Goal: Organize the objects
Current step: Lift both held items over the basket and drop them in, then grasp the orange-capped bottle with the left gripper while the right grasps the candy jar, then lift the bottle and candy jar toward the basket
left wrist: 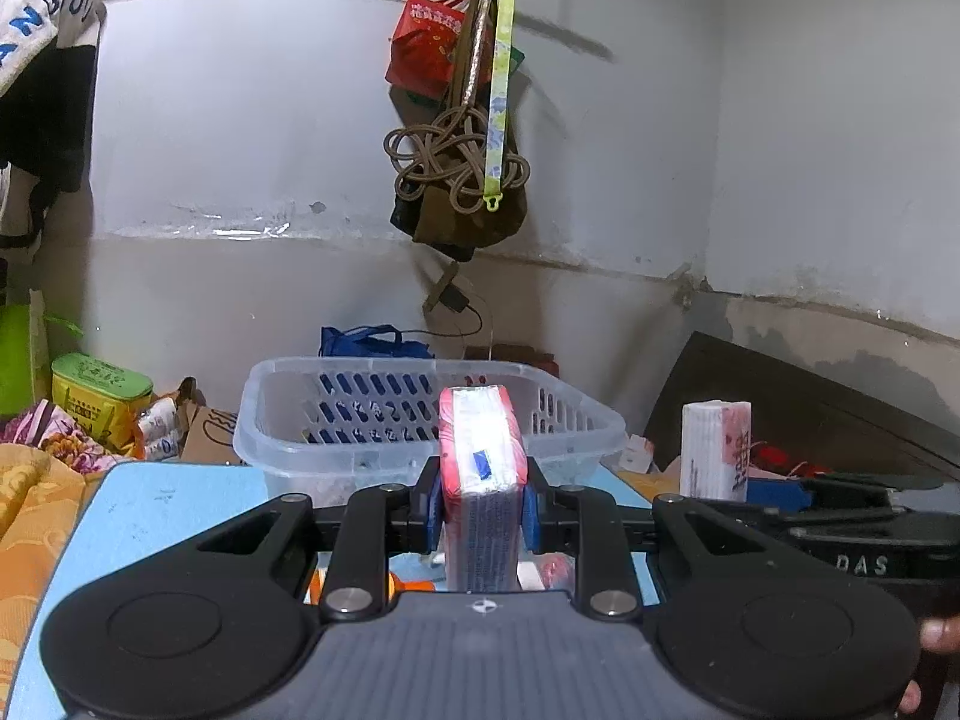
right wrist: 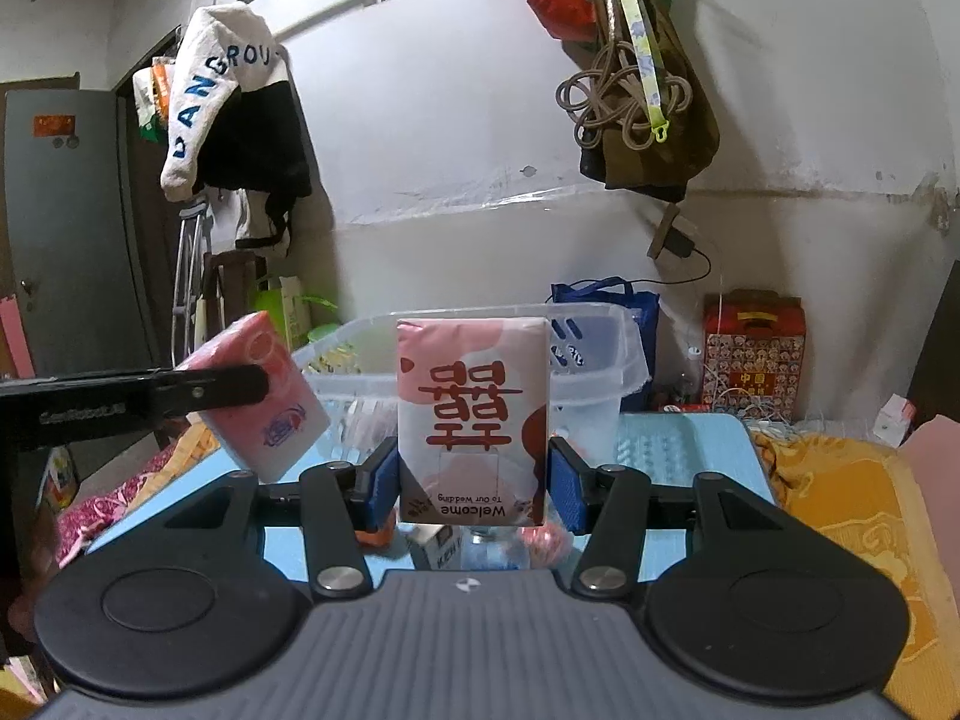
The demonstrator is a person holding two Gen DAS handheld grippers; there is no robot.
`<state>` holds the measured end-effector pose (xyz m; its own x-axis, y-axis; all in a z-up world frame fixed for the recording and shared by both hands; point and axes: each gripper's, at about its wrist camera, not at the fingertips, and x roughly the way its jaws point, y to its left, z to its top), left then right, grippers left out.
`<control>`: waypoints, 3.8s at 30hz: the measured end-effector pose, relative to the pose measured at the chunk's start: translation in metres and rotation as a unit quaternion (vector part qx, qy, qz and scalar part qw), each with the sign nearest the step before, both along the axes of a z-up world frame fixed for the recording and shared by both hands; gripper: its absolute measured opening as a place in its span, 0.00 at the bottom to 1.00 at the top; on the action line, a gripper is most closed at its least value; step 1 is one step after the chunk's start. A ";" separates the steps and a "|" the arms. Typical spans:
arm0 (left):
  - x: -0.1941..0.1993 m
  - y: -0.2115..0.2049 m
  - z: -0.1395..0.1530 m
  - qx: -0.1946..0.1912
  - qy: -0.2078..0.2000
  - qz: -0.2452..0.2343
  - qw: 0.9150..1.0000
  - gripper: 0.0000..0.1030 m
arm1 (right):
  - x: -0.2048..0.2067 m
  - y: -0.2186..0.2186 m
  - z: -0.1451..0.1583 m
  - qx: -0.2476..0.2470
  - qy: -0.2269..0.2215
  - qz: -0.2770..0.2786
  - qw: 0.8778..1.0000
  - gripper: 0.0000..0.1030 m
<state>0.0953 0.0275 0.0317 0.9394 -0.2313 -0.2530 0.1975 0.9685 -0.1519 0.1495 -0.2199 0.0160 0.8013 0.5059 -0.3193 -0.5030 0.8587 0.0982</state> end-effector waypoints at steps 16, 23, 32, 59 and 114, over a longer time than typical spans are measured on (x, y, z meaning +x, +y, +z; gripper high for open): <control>0.134 0.022 0.037 -0.067 0.041 0.046 0.996 0.28 | 0.134 0.048 0.020 -0.030 0.033 -0.007 0.999 0.53; 0.157 0.039 0.008 -0.098 0.046 0.042 0.993 0.51 | 0.141 0.059 0.006 -0.067 0.000 -0.024 0.997 0.90; 0.094 0.050 0.005 -0.073 -0.005 0.044 0.996 0.94 | 0.056 0.027 0.005 -0.023 -0.035 -0.049 0.998 1.00; 0.093 0.012 -0.097 0.058 0.162 0.099 0.980 0.84 | 0.044 0.023 -0.092 -0.045 0.089 -0.031 0.995 0.72; 0.016 -0.017 -0.043 0.102 0.023 0.051 0.993 0.84 | 0.005 0.002 -0.038 -0.018 0.031 -0.010 0.999 0.43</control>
<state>0.1108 0.0102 -0.0116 0.9421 -0.0744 -0.3271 0.0937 0.9946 0.0438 0.1544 -0.2179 -0.0216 0.7888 0.4773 -0.3873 -0.4799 0.8719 0.0971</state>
